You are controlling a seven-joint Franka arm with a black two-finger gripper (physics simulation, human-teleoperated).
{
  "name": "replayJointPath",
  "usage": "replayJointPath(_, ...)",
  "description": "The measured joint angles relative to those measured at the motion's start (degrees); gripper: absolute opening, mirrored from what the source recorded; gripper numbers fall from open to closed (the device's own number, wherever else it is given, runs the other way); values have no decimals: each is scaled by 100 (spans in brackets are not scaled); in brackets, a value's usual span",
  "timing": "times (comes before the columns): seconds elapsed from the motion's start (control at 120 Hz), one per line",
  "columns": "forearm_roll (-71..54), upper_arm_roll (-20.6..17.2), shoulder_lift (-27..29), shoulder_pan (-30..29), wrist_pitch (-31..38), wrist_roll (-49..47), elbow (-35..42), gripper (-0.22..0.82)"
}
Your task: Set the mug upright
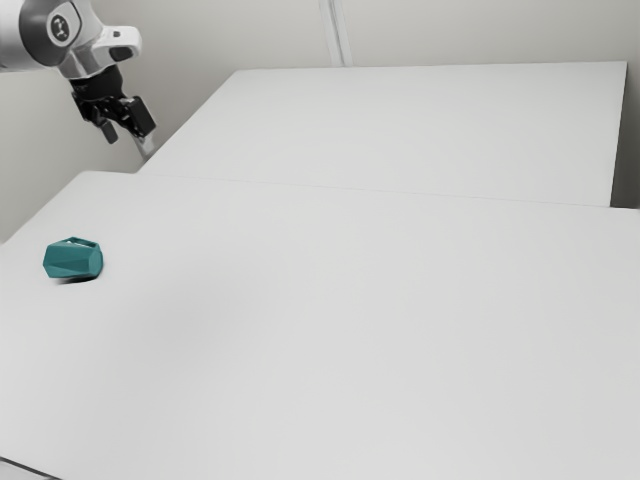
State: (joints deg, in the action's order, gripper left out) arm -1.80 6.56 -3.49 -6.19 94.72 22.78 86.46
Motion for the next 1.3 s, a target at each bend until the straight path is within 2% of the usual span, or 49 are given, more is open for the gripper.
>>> replayJointPath(0.142,51,345,22,161,36,49,-16,60)
replayJointPath(0.258,356,963,-5,225,69,169,-244,60)
replayJointPath(0.342,658,1120,-113,-259,87,314,-458,60)
replayJointPath(0.45,1273,1132,-648,-1090,153,569,-1012,60)
replayJointPath(0.617,2063,1079,-1416,-1790,421,1052,-1582,60)
replayJointPath(0.933,3371,856,-2510,-3210,510,1974,-1891,60)
replayJointPath(1.008,3583,479,-2846,-3615,486,2172,-2138,60)
replayJointPath(1.092,3710,251,-3138,-3872,470,2374,-2302,60)
replayJointPath(1.183,3770,-263,-3434,-4335,472,2590,-2456,60)
replayJointPath(1.3,3793,-582,-3712,-4658,493,2843,-2513,60)
